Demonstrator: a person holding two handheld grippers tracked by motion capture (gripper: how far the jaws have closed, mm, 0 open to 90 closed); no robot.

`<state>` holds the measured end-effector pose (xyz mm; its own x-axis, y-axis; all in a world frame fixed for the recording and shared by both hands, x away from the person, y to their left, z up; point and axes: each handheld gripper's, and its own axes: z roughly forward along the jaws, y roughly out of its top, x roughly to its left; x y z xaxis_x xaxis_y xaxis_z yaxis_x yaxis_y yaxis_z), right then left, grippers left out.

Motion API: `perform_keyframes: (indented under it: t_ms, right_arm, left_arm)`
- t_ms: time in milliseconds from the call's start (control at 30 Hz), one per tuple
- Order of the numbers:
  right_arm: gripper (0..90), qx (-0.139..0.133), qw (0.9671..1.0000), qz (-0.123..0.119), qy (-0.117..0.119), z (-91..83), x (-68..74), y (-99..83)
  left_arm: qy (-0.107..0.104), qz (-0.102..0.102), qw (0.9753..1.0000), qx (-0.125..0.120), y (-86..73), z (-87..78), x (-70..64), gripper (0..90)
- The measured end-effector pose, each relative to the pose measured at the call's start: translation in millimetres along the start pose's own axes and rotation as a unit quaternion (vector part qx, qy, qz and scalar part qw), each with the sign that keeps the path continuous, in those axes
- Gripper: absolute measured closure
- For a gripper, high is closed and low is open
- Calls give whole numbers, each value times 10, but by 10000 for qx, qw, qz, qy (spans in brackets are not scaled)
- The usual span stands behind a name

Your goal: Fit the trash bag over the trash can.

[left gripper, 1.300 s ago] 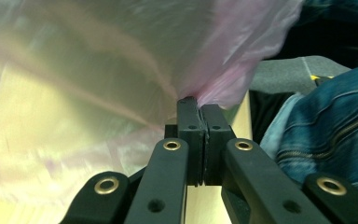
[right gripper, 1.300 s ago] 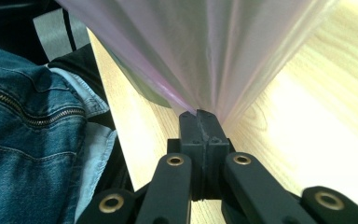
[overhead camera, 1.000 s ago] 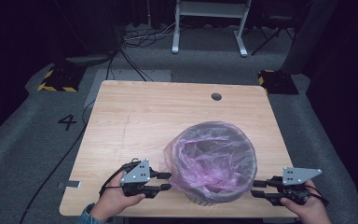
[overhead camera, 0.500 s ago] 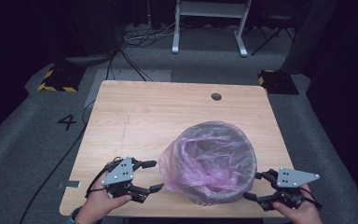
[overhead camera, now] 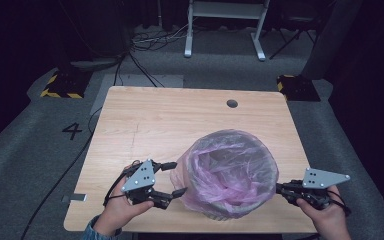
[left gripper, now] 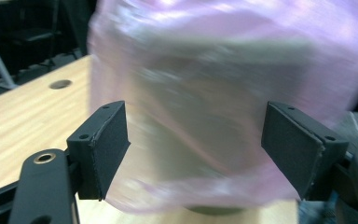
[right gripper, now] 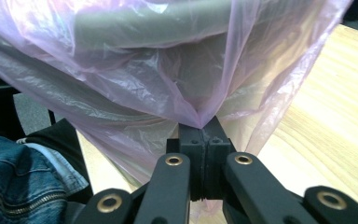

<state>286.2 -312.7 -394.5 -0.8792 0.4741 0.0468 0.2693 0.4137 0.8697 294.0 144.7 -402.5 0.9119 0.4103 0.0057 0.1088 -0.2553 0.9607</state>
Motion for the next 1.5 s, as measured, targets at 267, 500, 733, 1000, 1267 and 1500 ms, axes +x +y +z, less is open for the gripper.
perform_keyframes:
  t_ms: [267,500,733,1000,1267,1500]
  right_arm:
    - [885,58,10000,54,12,-24,-95,37]
    - [875,111,9989,-66,443,56,-146,70]
    - [894,-79,9994,66,317,24,-215,90]
    - [900,-56,9998,169,99,48,-286,90]
    - [900,132,9994,280,-163,100,-426,71]
    - [900,235,9987,422,-181,174,-525,12]
  left_arm:
    - [43,-92,9999,68,50,113,188,244]
    - [-363,-124,9992,-122,89,168,245,275]
    - [-380,-32,9993,51,130,195,268,718]
    - [97,-78,9996,260,168,216,300,900]
    - [527,-206,9963,640,66,301,444,900]
    - [-125,-379,9991,173,3,256,390,810]
